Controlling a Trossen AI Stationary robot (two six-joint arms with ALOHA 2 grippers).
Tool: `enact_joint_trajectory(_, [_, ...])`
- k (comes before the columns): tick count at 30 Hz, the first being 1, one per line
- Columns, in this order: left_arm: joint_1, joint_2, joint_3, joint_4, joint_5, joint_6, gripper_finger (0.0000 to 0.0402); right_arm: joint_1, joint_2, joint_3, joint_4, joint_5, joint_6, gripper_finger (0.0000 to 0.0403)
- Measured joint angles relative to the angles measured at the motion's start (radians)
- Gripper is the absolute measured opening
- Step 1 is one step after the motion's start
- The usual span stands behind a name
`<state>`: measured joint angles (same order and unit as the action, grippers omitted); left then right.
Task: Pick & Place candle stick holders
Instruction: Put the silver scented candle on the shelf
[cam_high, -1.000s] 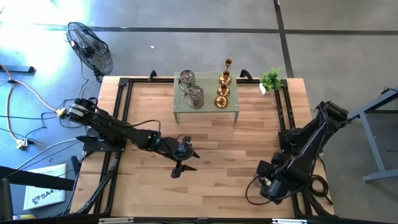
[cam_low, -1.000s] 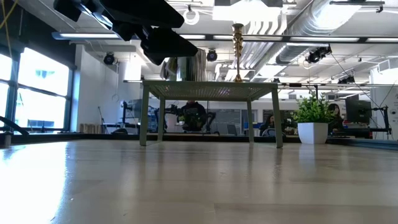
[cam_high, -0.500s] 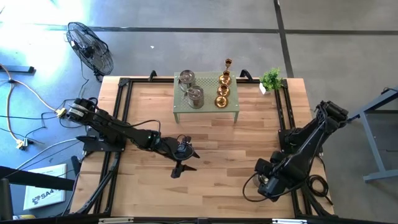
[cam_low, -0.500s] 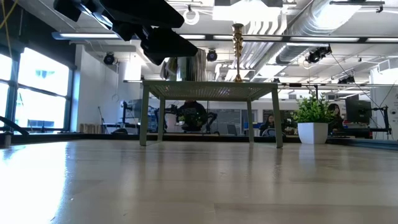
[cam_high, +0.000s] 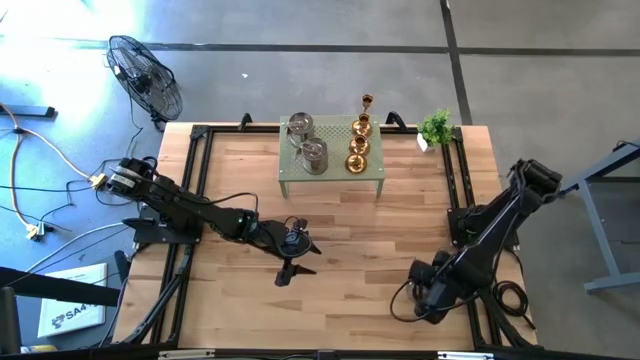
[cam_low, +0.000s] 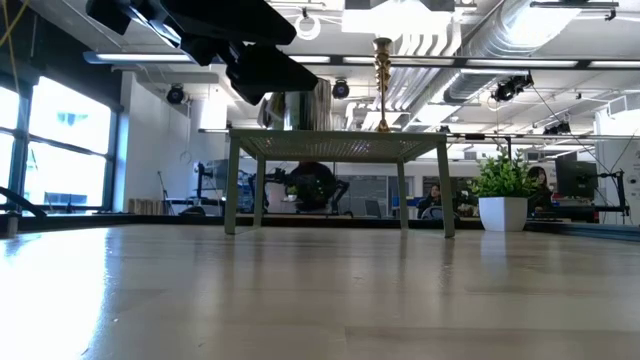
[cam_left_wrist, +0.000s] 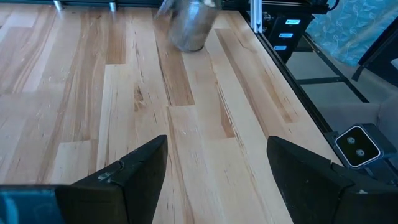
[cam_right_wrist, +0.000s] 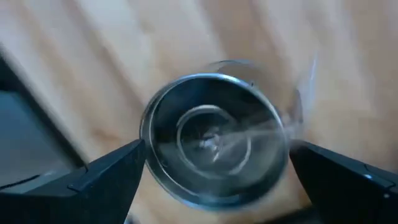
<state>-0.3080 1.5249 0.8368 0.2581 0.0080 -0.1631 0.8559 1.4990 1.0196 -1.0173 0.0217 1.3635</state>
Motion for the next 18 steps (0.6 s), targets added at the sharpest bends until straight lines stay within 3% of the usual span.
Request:
enact_joint_trajectory(4, [0.0,0.0,0.0,0.0,0.0,0.0,0.027,-0.014,-0.005,-0.065,0.105,-0.039,-0.03,0.0393])
enact_joint_trajectory(10, [0.0,0.0,0.0,-0.002,0.0,0.0,0.027,-0.03,-0.015,-0.082,0.11,-0.041,-0.038,0.0393])
enact_joint_trajectory(18, [0.0,0.0,0.0,-0.004,0.0,0.0,0.027,-0.031,-0.095,-0.091,0.071,0.032,-0.023,0.0392])
